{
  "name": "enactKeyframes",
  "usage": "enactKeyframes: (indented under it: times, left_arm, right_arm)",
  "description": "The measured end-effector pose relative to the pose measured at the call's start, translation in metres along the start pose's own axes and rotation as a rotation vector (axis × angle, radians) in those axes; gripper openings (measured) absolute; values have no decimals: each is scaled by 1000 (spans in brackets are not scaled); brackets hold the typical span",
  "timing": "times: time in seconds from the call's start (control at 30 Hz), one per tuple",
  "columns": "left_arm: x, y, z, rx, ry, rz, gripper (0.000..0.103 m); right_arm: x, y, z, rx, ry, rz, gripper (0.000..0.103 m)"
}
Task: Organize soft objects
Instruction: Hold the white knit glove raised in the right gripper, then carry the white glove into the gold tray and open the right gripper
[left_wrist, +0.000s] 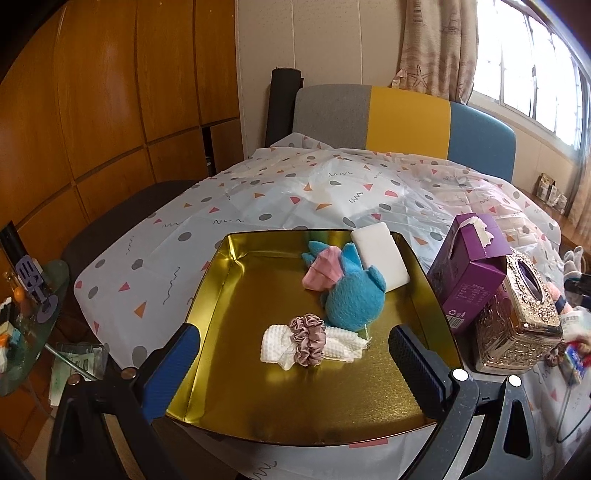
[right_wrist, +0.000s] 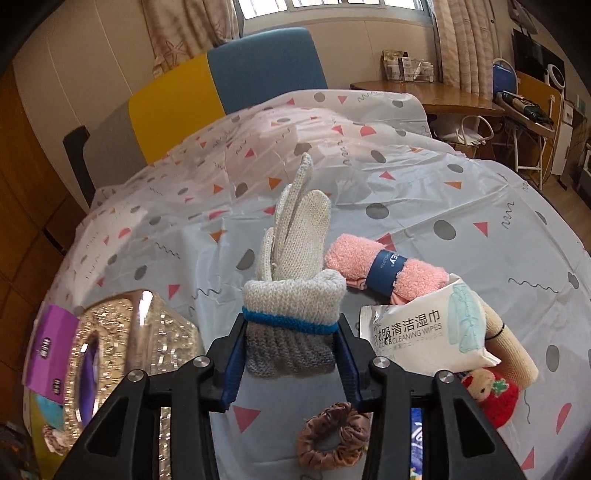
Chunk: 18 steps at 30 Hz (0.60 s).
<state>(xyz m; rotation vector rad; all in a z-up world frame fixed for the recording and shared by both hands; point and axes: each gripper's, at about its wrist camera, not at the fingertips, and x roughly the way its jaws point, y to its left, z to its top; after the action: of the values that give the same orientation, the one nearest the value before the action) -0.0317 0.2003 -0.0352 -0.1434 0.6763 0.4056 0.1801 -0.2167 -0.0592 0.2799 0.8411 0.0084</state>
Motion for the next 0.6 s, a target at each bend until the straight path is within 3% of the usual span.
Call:
enactKeyframes:
  times: [0.27, 0.43, 0.6]
  left_arm:
    - [5, 3, -2, -7, 10, 2, 103]
    - [7, 7, -3, -18, 12, 4, 103]
    - [10, 10, -4, -29, 18, 7, 103]
  right_arm:
    - [-64, 32, -2, -46, -91, 123, 44]
    - [-104, 79, -13, -164, -122, 247, 44]
    - [-127, 136, -40, -284, -95, 367, 44]
